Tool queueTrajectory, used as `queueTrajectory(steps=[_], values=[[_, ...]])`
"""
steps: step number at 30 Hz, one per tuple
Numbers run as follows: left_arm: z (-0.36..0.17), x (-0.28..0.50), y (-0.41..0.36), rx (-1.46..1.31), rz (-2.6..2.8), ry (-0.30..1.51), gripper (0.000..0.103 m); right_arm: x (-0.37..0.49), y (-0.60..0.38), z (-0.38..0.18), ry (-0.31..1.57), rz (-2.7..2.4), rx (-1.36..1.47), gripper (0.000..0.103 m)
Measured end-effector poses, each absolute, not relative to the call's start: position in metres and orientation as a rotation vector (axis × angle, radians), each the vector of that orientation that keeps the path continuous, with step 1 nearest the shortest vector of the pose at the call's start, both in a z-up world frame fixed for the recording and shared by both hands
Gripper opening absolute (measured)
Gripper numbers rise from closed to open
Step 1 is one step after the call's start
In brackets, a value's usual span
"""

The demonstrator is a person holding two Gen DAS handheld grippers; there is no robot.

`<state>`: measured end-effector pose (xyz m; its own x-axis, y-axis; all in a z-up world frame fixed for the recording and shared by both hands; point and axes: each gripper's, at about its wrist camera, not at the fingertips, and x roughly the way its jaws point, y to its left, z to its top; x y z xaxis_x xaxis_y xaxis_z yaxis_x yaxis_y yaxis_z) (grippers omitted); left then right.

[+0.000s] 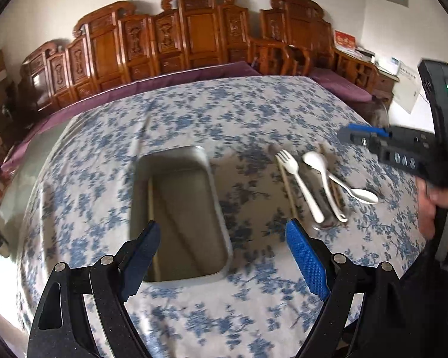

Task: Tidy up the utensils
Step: 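Grasp the white plastic spoon with the right tool while the left tool grasps the white fork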

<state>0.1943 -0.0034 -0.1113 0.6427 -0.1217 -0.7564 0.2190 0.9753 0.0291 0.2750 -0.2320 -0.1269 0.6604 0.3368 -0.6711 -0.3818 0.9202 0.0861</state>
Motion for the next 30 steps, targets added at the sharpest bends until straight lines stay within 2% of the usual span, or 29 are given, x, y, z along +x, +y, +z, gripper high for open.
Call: queueTrajectory(steps=[13, 22, 24, 25, 26, 30], values=[[-0.152, 0.23, -0.07, 0.16, -0.265, 0.92, 0.082, 0.308, -0.288, -0.196, 0.874, 0.333, -0.008, 0.028], [-0.19, 0.265, -0.109, 0.151, -0.305, 0.982, 0.082, 0.317, -0.313, -0.2, 0.895, 0.314, 0.019, 0.028], [-0.196, 0.27, -0.115, 0.146, -0.325, 0.993, 0.072, 0.32, -0.318, -0.201, 0.9, 0.3, 0.019, 0.028], [-0.2, 0.273, -0.119, 0.147, -0.332, 1.006, 0.062, 0.321, -0.319, -0.202, 0.904, 0.297, 0.021, 0.028], [-0.204, 0.276, -0.124, 0.145, -0.34, 1.02, 0.057, 0.322, -0.32, -0.204, 0.907, 0.294, 0.022, 0.028], [-0.213, 0.283, -0.136, 0.131, -0.363, 1.034, 0.042, 0.322, -0.315, -0.206, 0.913, 0.297, 0.002, 0.028]])
